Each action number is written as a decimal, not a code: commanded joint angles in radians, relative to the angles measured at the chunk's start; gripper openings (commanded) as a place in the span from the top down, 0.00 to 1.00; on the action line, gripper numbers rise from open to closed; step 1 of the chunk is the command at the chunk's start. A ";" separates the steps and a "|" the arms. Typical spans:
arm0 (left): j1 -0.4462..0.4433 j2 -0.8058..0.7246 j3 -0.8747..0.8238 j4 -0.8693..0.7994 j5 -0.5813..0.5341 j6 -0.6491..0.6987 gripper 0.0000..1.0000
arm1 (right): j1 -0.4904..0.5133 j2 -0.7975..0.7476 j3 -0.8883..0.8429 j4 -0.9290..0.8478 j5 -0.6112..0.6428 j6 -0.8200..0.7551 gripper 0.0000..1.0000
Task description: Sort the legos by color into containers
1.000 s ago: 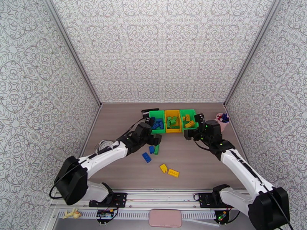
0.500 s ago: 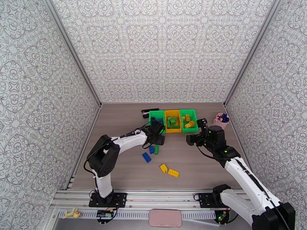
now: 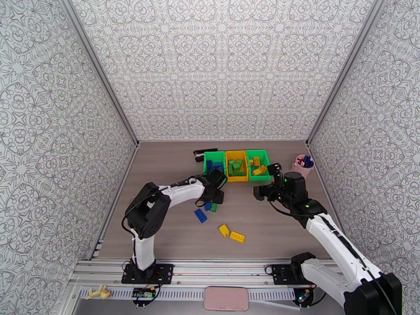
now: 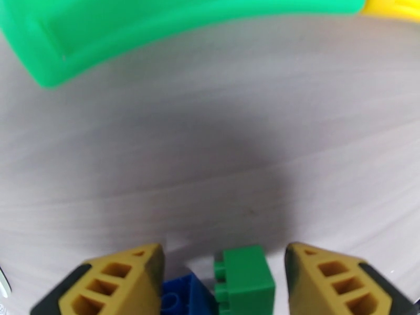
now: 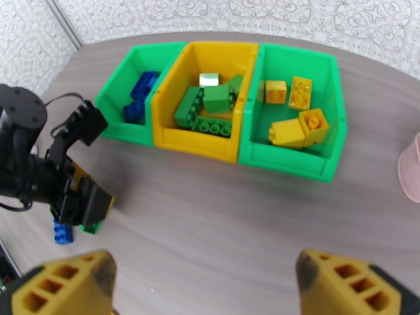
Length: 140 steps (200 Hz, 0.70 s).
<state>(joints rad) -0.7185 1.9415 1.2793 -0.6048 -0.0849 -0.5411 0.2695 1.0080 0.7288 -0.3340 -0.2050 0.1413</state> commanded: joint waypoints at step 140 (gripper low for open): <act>-0.057 0.032 0.069 -0.064 0.062 -0.058 0.58 | 0.010 0.004 -0.022 0.012 -0.013 0.017 0.06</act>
<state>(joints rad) -0.7578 1.9434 1.2892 -0.6441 -0.0731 -0.5846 0.2699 1.0294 0.7231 -0.3229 -0.2222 0.1425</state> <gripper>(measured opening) 0.426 0.940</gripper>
